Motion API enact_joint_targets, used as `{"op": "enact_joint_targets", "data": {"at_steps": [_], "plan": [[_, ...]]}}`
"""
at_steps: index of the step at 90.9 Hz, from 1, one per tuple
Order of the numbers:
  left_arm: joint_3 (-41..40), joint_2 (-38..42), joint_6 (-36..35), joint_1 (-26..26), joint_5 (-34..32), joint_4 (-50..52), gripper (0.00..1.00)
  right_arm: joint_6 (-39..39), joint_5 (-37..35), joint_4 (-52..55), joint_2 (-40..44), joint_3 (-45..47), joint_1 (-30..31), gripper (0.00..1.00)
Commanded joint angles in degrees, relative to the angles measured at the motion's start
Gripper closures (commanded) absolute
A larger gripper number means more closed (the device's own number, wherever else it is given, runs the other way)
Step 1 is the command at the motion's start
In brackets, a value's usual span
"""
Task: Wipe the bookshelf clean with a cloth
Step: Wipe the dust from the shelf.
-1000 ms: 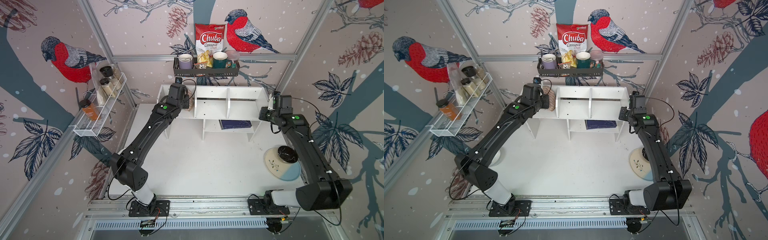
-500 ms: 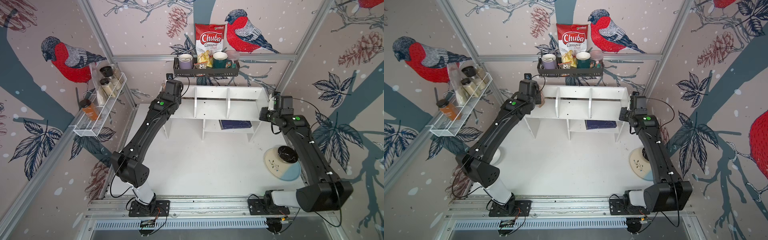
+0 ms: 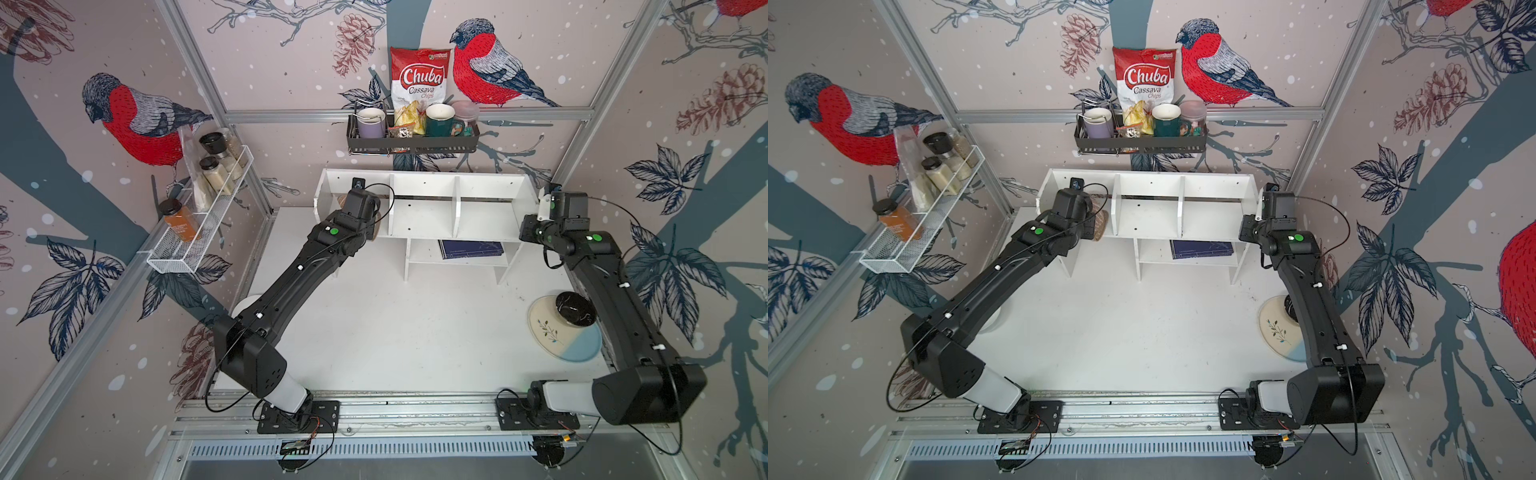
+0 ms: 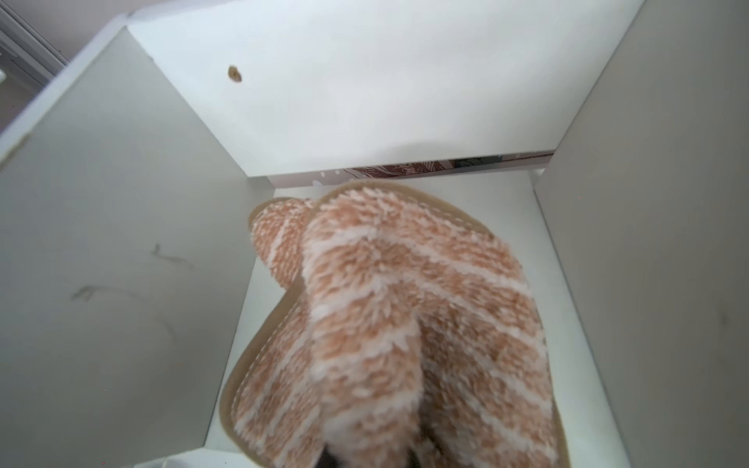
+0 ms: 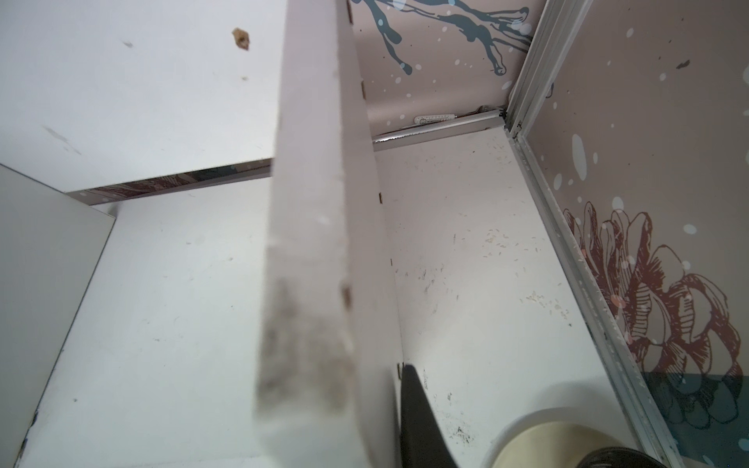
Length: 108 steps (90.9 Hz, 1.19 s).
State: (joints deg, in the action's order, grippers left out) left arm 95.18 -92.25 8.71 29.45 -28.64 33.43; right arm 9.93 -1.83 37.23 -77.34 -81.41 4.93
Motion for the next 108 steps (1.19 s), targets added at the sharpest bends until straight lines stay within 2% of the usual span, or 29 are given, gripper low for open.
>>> {"op": "enact_joint_targets", "data": {"at_steps": [1, 13, 25, 34, 52, 63, 79, 91, 103, 108], "plan": [[8.6, -3.1, -1.4, -0.1, -0.4, -0.7, 1.0, 8.6, 8.3, 0.0, -0.2, 0.5, 0.0, 1.0], [20.3, -8.3, -1.7, -0.8, 1.4, 1.4, 1.0, 8.9, 8.7, 0.0, -0.3, 0.6, 0.1, 1.0], [26.1, -11.9, -2.0, -2.0, 1.0, 3.8, 1.0, 8.9, 8.9, 0.1, -0.2, 0.4, 0.3, 1.0], [24.3, -11.1, -1.7, -3.5, -2.0, 5.1, 1.0, 8.8, 9.0, 0.2, -0.4, 0.1, 0.4, 1.0], [10.4, -4.0, -2.9, -6.3, -6.0, 1.8, 1.0, 8.5, 8.8, 0.2, -0.2, 0.2, 0.3, 1.0], [3.5, -1.0, -2.8, -5.5, -4.4, 0.8, 1.0, 8.5, 8.6, -0.1, -0.2, 0.6, 0.2, 1.0], [-4.9, 1.9, -0.1, -1.4, -3.7, -2.0, 1.0, 9.0, 8.9, -0.3, -0.7, 0.6, 0.2, 1.0], [-3.5, 0.5, 2.8, -0.9, -0.5, -2.0, 1.0, 8.8, 8.9, 0.4, -1.1, -0.3, 0.2, 1.0], [4.7, -2.8, 2.5, -1.0, 0.8, -1.3, 1.0, 8.4, 8.8, 1.1, -1.0, -1.1, 0.1, 1.0], [8.2, -4.4, 2.9, -1.6, 3.3, -1.5, 1.0, 8.4, 9.1, 1.3, -0.8, -1.3, 0.1, 1.0]]}}
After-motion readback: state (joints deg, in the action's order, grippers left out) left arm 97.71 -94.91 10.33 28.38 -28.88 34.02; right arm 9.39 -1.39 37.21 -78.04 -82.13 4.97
